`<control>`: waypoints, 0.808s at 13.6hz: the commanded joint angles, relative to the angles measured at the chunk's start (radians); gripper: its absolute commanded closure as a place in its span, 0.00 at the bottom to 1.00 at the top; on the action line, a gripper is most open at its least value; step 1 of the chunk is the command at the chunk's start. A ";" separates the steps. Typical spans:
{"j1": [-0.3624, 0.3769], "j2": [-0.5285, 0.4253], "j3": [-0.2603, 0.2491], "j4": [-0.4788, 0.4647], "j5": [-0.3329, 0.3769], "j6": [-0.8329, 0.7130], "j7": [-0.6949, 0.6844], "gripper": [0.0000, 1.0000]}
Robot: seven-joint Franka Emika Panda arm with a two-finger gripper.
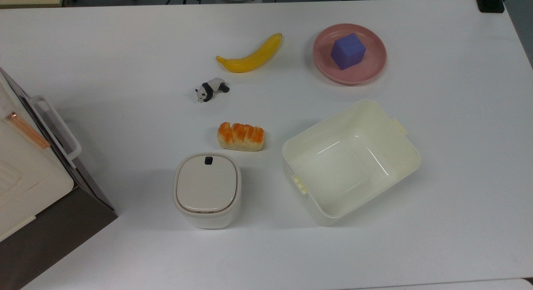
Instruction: Slide the drawer open
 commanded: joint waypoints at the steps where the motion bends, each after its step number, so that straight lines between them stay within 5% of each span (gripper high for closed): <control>1: 0.011 -0.014 -0.013 -0.016 0.019 -0.016 0.009 0.00; 8: -0.012 -0.011 -0.013 -0.014 0.023 -0.010 -0.143 0.00; 11: -0.046 0.003 -0.013 -0.013 0.024 -0.002 -0.349 0.00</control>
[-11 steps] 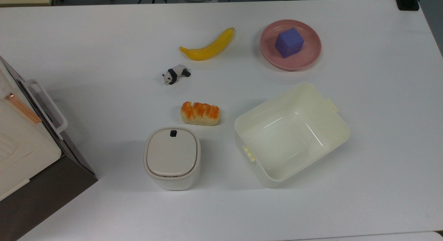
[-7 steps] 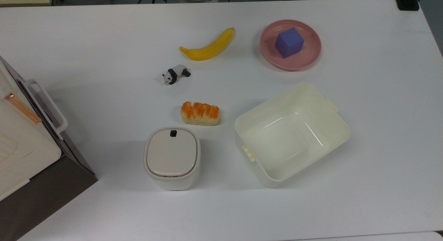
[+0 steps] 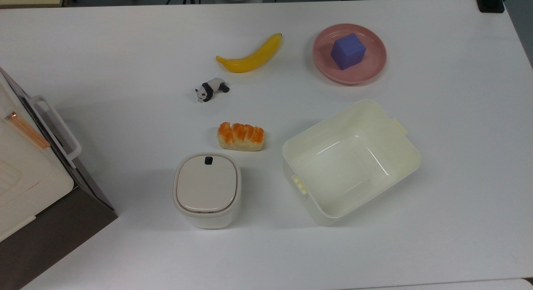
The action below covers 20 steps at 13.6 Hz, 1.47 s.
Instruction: Slide the drawer open
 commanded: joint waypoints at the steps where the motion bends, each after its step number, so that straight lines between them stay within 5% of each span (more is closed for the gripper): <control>1: -0.035 0.013 -0.010 -0.013 0.024 0.013 -0.231 0.00; 5: -0.107 0.063 -0.010 -0.016 0.023 0.070 -0.502 0.00; 11: -0.187 0.172 -0.010 -0.026 0.000 0.300 -0.622 0.00; 16: -0.239 0.280 -0.010 -0.036 -0.195 0.536 -0.633 0.08; 20: -0.269 0.335 -0.010 -0.036 -0.278 0.665 -0.622 0.11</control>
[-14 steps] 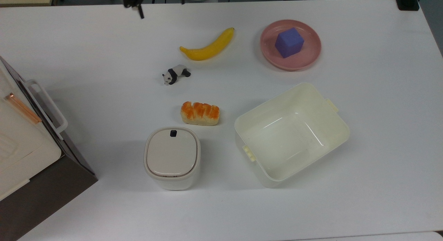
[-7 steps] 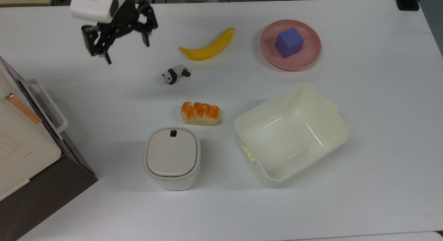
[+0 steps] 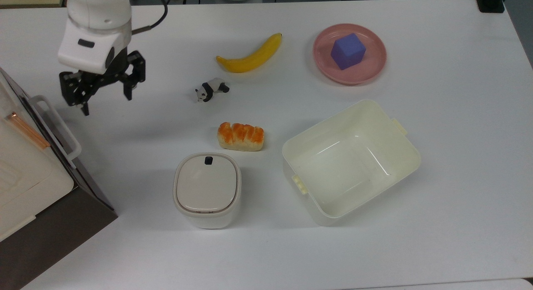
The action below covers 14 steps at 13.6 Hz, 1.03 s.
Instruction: Slide the drawer open
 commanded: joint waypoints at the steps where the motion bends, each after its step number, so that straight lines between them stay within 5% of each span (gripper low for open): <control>1: -0.020 0.030 -0.007 -0.009 -0.073 0.107 -0.014 0.13; 7: -0.053 0.050 -0.007 -0.011 -0.135 0.163 -0.014 0.38; 14: -0.072 0.082 -0.015 -0.009 -0.179 0.164 -0.010 0.45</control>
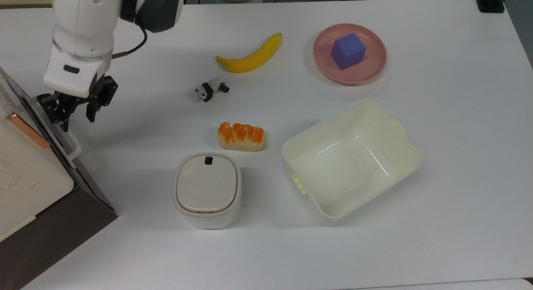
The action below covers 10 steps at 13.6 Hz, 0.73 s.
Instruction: Slide the drawer open
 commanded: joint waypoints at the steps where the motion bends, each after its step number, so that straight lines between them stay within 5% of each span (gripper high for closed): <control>1: -0.011 -0.005 -0.023 -0.008 -0.020 0.024 -0.009 0.45; 4: -0.014 -0.005 -0.026 -0.008 -0.035 0.025 -0.009 0.48; 8: -0.014 -0.003 -0.026 -0.008 -0.041 0.025 -0.009 0.71; 10: -0.011 0.003 -0.025 -0.008 -0.043 0.027 0.005 0.72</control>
